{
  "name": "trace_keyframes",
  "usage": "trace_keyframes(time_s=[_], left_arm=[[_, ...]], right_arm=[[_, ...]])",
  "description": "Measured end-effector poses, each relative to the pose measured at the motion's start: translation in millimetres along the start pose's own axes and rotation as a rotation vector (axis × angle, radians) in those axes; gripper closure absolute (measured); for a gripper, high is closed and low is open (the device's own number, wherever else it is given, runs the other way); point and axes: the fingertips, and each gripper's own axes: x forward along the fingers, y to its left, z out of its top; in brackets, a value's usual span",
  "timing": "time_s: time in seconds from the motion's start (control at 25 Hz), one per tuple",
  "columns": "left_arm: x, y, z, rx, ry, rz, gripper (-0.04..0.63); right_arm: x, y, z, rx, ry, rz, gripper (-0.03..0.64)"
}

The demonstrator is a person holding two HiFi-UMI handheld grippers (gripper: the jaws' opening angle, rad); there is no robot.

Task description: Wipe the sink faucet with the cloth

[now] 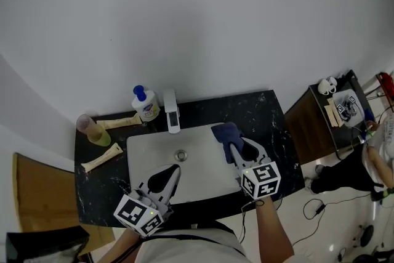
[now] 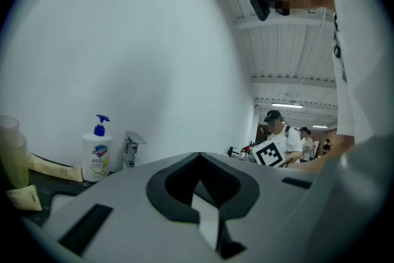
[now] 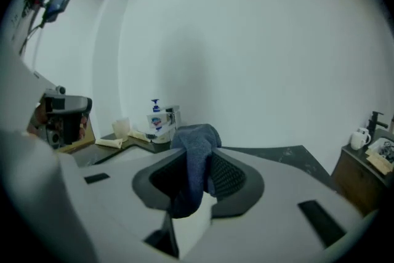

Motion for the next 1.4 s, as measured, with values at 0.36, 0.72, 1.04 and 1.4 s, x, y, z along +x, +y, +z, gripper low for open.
trace_keyframes(time_s=[0.36,0.72,1.04,1.4], left_arm=[[-45.3,41.9,11.8,-0.01,-0.056,0.178,0.594],[-83.5,69.7,15.7,-0.017,-0.074,0.299,0.594],[-98.9,79.2,15.5,-0.02,-0.083,0.359,0.594],[-98.3,79.5,14.9,-0.025,-0.077,0.364,0.594]], right_arm=[[50.0,69.9,79.1,-0.087,-0.117,0.213,0.503],[114.8,130.5,135.1,-0.229,-0.12,0.39,0.503],[181.1,125.9,125.2,-0.459,0.07,0.367,0.503],[216.9,102.7,138.3,-0.423,0.081,0.346,0.502]])
